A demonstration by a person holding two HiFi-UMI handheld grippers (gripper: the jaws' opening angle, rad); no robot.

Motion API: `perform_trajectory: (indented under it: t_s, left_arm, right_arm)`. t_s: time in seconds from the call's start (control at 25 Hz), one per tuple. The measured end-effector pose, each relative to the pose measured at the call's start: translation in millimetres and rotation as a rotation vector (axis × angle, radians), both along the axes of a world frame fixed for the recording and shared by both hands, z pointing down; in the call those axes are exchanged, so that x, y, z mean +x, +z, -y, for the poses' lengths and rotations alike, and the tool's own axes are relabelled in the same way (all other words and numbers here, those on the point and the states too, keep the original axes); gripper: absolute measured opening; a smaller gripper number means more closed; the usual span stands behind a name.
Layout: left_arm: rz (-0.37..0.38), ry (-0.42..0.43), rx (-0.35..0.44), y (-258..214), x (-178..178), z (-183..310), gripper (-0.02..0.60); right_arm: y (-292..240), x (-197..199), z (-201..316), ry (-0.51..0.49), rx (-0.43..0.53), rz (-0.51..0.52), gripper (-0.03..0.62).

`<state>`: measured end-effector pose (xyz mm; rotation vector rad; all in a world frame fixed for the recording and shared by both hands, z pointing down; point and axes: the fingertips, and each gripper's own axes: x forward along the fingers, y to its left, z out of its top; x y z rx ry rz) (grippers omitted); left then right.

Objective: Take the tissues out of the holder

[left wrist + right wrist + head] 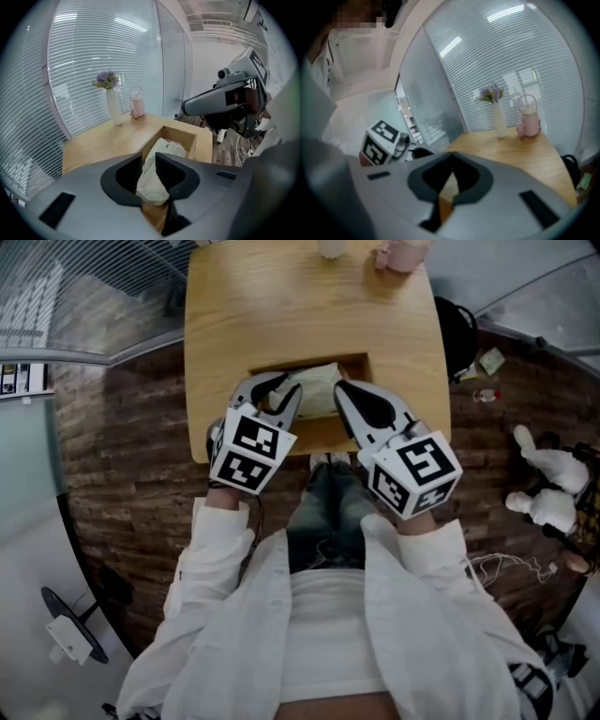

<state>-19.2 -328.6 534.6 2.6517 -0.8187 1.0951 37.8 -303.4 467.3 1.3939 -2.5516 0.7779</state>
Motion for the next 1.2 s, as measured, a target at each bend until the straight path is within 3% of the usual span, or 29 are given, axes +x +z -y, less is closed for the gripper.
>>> perform_trajectory:
  t_s: [0.36, 0.8, 0.96, 1.2]
  left_arm:
    - [0.115, 0.090, -0.010, 20, 6, -2, 0.101]
    - [0.224, 0.168, 0.034, 35, 9, 4, 0.098]
    - [0.249, 0.160, 0.068, 36, 7, 6, 0.024]
    - [0.251, 0.164, 0.060, 35, 6, 6, 0.009]
  right_arm:
    - [5, 4, -1, 0.018, -0.011, 0.005, 0.012]
    - [0, 10, -1, 0.037, -0.012, 0.031, 0.012]
    - [1, 13, -1, 0.042, -0.015, 0.027, 0.012]
    - [0, 16, -1, 0.048, -0.014, 0.023, 0.012]
